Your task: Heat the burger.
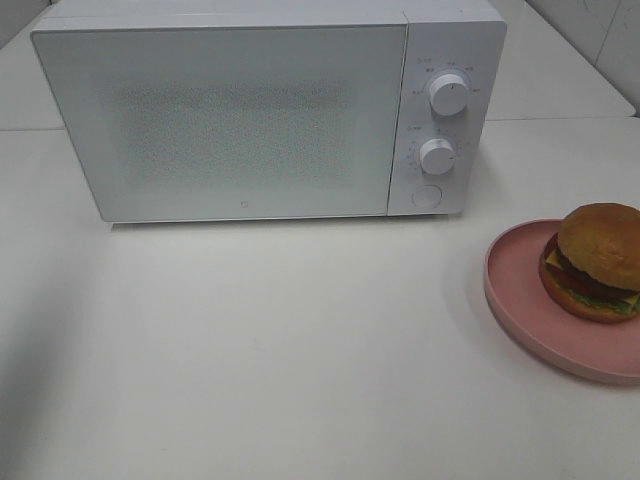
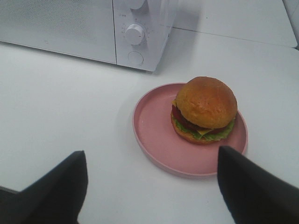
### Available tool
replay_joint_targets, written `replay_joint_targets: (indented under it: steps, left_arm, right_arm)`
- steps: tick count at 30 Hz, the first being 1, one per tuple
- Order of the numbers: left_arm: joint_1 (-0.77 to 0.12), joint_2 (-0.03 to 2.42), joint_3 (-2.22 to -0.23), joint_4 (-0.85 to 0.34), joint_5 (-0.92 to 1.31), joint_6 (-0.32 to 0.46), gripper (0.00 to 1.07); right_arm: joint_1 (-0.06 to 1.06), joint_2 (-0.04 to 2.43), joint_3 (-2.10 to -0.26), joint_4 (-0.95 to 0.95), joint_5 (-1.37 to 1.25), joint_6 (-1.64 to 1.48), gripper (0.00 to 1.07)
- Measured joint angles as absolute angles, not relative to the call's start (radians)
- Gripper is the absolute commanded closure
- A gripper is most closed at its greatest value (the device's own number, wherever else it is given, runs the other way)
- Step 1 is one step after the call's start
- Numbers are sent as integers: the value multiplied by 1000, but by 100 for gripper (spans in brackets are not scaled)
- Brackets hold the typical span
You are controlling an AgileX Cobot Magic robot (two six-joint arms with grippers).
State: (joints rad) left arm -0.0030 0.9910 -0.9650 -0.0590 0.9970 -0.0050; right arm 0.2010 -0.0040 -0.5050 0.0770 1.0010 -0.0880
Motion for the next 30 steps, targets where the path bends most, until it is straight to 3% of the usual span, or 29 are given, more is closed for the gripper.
replay_joint_targets:
  steps: [11, 17, 30]
  left_arm:
    - [-3, 503, -735, -68, 1053, 0, 106]
    - [-3, 229, -624, -69, 1126, 86, 106]
    - [-3, -5, -515, -120, 1075, 111, 106]
  right_arm:
    - [201, -4, -505, 77, 1001, -88, 37]
    - [201, -4, -505, 77, 1001, -88, 37]
    - [201, -4, -505, 77, 1000, -88, 37]
